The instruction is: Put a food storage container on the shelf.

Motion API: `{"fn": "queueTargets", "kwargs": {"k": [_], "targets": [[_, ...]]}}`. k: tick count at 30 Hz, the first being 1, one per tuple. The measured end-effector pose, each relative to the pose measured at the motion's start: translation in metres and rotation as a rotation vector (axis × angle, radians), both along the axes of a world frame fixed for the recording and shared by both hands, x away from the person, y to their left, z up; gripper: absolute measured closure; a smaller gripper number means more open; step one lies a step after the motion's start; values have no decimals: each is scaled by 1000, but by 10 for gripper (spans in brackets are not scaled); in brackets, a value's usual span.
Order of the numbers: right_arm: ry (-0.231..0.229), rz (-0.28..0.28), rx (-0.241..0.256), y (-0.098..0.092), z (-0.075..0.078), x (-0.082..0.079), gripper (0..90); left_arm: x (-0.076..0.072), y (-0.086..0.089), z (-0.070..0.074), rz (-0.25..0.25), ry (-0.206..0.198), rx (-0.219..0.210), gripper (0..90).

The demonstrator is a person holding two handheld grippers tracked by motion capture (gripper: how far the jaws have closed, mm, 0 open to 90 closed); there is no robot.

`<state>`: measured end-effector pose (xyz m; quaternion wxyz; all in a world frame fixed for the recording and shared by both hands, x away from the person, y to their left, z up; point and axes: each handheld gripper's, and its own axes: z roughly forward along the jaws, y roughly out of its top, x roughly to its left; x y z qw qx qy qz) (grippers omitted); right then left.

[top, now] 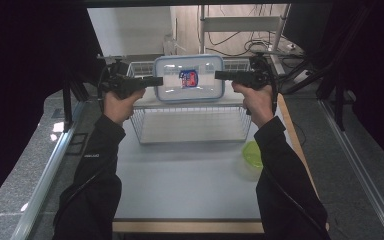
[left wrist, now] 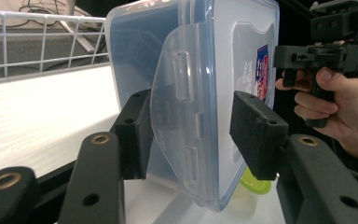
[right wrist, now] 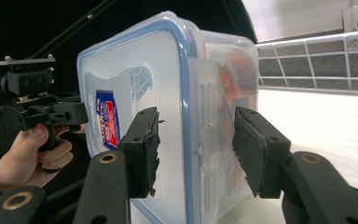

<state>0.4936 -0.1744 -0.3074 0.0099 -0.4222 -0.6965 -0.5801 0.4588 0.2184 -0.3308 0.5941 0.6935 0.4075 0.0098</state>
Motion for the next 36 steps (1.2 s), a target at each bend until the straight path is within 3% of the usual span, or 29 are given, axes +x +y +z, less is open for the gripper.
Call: {"fn": "queueTargets", "kwargs": {"k": [2, 7, 9, 13, 17, 20, 22, 23, 27, 30, 33, 36], "targets": [[-5, -6, -11, 0, -1, 0, 504, 0, -1, 0, 6, -6, 5, 494], [-26, -25, -94, 6, -2, -2, 525, 1, -2, -1, 26, 7, 17, 454], [-26, -27, -120, 9, -3, -1, 525, 3, -1, -4, 34, 18, -2, 438], [-19, -30, -102, 9, -7, 0, 523, 6, -3, -4, 48, 31, -5, 413], [-14, -32, -91, 8, -9, 1, 525, 9, -6, -3, 67, 22, 23, 373], [-13, -38, -96, 7, -10, 0, 523, 9, -8, -4, 90, -2, 66, 279], [-6, -38, -38, 4, -10, 1, 541, 9, -9, -4, 106, -21, 61, 263], [-1, -39, -44, 3, -10, 1, 548, 9, -9, -4, 107, -23, 56, 257], [-22, -34, -89, 6, -11, -2, 548, 4, -11, -1, 121, -75, 130, 233], [-37, -32, -87, 5, -11, -4, 553, -4, -9, 3, 135, -116, 152, 270], [-62, -29, -104, 4, -10, -8, 582, -17, -6, 6, 134, -161, 169, 369], [-101, -32, -139, 3, -8, -15, 673, -30, -4, 5, 121, -187, 186, 510]]}}
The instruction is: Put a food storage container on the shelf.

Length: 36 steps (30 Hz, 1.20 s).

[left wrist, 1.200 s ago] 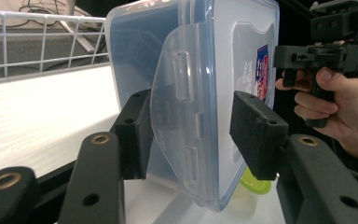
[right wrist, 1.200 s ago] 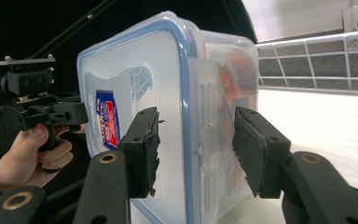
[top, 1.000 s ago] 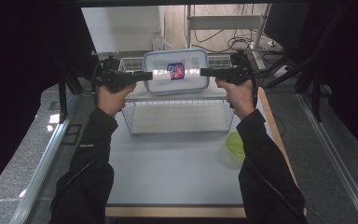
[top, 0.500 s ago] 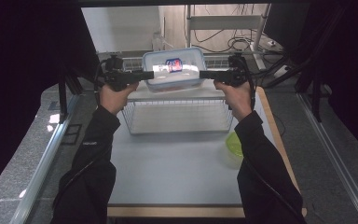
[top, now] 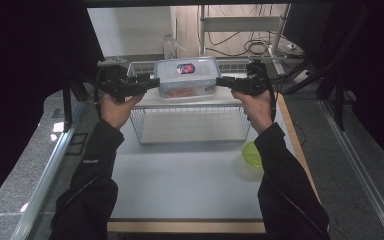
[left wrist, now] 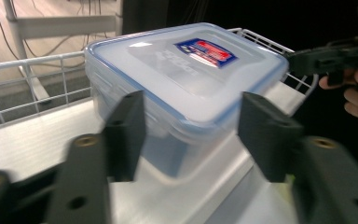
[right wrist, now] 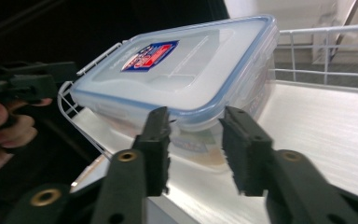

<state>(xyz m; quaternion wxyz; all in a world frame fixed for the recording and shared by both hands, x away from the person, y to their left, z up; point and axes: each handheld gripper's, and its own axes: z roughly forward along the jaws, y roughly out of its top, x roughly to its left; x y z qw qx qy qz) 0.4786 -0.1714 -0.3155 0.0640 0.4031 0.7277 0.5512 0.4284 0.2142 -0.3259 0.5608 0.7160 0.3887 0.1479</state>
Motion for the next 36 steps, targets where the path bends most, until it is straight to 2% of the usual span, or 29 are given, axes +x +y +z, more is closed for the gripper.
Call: {"fn": "queueTargets", "kwargs": {"k": [3, 5, 8, 10, 17, 19, 29, 34, 36], "targets": [[-34, 7, -37, 1, -1, -8, 782, -10, -2, -8, -7, -1, 50, 675], [-46, 26, -69, 5, -5, -12, 837, -11, -5, -16, -24, 16, 64, 754], [-57, 41, -124, 14, -13, -13, 888, -7, -12, -25, -33, 36, 89, 818], [-49, 44, -127, 18, -17, -11, 896, -3, -16, -28, -27, 39, 98, 832], [-42, 21, -138, 25, -25, -5, 899, 7, -22, -31, 2, 59, 120, 829], [-36, 28, -125, 25, -26, -4, 899, 9, -21, -31, -4, 62, 116, 830], [-46, 22, -140, 27, -26, -5, 898, 11, -25, -31, -14, 71, 117, 839], [-52, 23, -145, 27, -26, -9, 845, 6, -26, -30, -32, 65, 90, 783], [-55, 27, -140, 26, -25, -11, 818, 2, -27, -29, -49, 47, 92, 742]]}}
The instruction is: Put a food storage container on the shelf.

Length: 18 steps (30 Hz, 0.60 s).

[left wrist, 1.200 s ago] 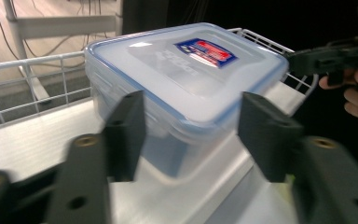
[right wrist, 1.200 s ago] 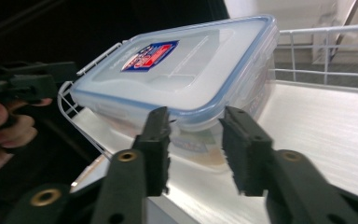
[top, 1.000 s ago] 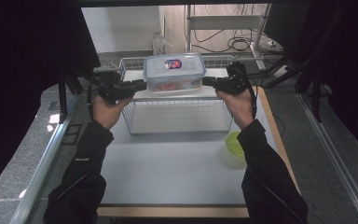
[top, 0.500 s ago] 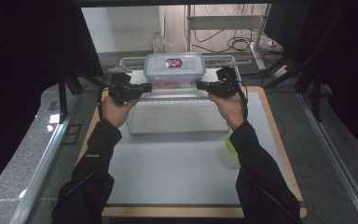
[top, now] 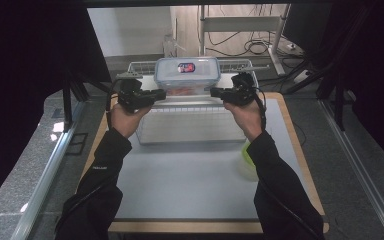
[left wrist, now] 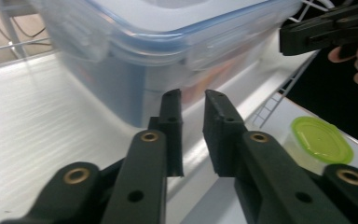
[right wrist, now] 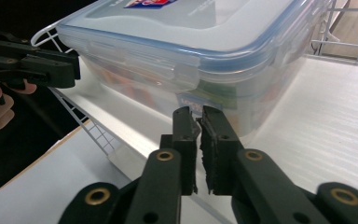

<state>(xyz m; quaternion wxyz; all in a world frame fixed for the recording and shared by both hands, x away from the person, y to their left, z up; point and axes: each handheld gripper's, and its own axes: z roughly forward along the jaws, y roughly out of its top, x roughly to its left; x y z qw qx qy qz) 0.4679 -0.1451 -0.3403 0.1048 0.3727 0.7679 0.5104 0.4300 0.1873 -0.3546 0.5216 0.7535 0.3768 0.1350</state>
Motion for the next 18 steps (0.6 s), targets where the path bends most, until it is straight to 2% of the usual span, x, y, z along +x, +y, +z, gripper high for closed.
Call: {"fn": "queueTargets", "kwargs": {"k": [7, 13, 18], "targets": [[-20, 22, 1, -2, 3, -13, 671, -21, -4, 2, -29, -45, 16, 609], [-45, 58, -36, 0, 0, -29, 515, -42, -5, -4, -46, -63, 43, 486], [-66, 75, -50, -2, -5, -42, 421, -61, -5, -13, -41, -76, 83, 401]]}}
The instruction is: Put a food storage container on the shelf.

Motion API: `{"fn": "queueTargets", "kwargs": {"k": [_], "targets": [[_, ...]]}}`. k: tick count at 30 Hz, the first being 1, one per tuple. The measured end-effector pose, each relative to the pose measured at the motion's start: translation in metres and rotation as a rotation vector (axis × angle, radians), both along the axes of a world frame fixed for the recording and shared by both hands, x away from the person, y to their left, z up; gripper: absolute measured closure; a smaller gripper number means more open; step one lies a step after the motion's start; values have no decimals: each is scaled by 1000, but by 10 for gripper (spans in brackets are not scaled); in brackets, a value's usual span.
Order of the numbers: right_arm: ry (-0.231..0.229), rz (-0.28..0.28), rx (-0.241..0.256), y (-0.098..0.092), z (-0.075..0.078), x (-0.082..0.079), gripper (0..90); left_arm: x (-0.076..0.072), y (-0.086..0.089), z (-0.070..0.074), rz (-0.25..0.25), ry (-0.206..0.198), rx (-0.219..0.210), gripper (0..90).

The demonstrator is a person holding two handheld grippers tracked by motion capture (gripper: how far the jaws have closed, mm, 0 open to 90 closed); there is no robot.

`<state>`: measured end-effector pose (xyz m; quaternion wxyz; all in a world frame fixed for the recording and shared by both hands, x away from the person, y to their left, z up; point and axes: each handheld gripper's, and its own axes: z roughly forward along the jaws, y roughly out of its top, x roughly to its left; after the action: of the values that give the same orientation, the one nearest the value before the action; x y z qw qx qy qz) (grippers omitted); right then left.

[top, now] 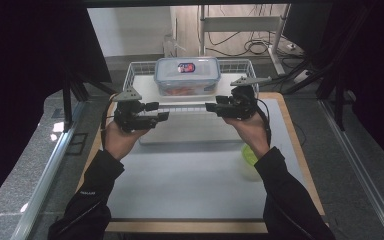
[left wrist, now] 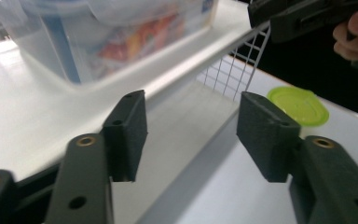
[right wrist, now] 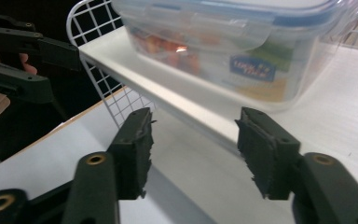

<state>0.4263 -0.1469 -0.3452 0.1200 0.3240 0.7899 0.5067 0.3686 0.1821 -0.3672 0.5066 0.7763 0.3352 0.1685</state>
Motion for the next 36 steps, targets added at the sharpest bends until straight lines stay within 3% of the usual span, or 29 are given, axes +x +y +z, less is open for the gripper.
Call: {"fn": "queueTargets", "kwargs": {"k": [10, 20, 30, 36], "targets": [[-37, 21, -35, -5, -15, -25, 258, -27, -2, -24, 7, -1, 40, 259], [-73, 38, -78, -13, -39, -51, 126, -48, -2, -46, 5, 21, 27, 174], [-61, 36, -104, -23, -61, -68, 65, -67, -4, -71, -4, 26, 48, 65], [-40, 24, -114, -29, -75, -79, 52, -81, -3, -88, 20, 3, 99, 28]]}}
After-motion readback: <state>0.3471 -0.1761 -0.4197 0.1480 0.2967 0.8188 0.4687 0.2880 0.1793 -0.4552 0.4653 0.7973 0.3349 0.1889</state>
